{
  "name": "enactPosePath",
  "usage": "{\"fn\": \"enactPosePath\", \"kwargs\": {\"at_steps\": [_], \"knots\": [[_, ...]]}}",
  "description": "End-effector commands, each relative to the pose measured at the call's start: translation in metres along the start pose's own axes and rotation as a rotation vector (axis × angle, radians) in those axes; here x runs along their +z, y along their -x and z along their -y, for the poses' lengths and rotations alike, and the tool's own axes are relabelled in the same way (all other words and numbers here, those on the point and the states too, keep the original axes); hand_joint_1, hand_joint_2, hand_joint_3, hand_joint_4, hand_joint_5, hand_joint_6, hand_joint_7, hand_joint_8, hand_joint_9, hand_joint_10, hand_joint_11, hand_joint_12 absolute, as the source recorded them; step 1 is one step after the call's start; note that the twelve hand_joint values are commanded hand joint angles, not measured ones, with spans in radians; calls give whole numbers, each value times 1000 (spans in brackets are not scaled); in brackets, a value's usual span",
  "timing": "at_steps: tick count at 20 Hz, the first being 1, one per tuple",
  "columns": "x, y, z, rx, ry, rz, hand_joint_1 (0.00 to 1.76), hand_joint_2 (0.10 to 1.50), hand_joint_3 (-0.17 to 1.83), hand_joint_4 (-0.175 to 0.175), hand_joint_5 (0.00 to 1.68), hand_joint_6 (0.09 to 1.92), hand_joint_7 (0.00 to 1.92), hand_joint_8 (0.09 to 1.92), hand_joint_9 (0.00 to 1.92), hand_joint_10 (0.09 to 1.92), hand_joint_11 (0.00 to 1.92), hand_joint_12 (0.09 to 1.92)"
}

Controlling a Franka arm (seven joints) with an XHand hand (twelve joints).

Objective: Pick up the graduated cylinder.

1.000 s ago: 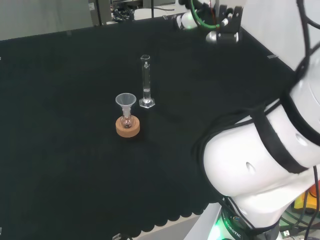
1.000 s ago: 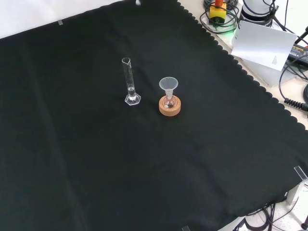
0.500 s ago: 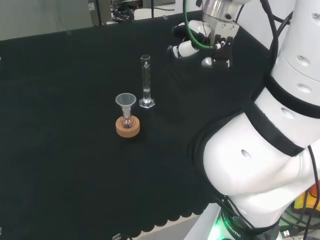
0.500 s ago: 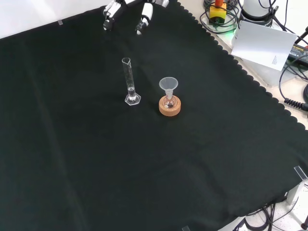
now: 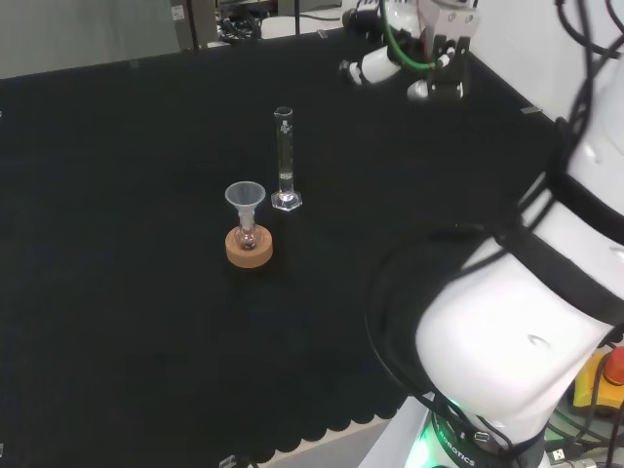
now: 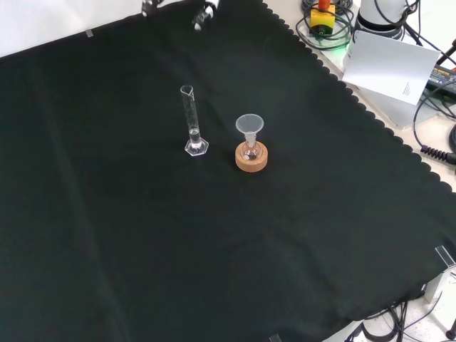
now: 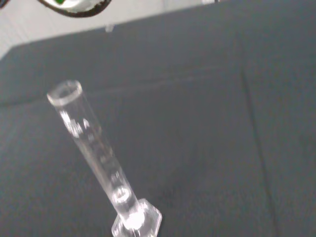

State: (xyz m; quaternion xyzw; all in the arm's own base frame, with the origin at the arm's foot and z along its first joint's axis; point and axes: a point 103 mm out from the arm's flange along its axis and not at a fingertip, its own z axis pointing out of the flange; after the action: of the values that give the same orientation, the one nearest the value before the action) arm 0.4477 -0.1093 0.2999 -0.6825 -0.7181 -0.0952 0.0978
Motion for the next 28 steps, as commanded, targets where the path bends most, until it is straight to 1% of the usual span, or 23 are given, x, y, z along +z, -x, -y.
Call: {"fn": "enactPosePath", "kwargs": {"at_steps": [1, 6, 11, 17, 22, 25, 28], "knots": [[145, -1, -15, -50, -147, -254, 812, 686, 549, -41, 429, 87, 295, 644, 443, 620, 221, 1356], [153, -1, -17, -45, -153, -244, 819, 681, 563, -42, 430, 87, 302, 650, 455, 624, 219, 1356], [165, -3, -17, -56, -153, -255, 852, 668, 573, -44, 445, 87, 331, 660, 480, 626, 227, 1358], [177, -7, -17, -78, -109, -320, 919, 622, 637, -51, 508, 87, 420, 672, 594, 600, 313, 1335], [189, -10, -20, -106, -105, -374, 966, 601, 667, -52, 528, 87, 411, 660, 586, 571, 330, 1328], [195, -11, -22, -110, -103, -406, 984, 584, 699, -52, 531, 87, 401, 660, 575, 571, 336, 1323], [201, -12, -26, -124, -104, -442, 993, 578, 709, -52, 530, 87, 399, 661, 578, 572, 340, 1321]]}}
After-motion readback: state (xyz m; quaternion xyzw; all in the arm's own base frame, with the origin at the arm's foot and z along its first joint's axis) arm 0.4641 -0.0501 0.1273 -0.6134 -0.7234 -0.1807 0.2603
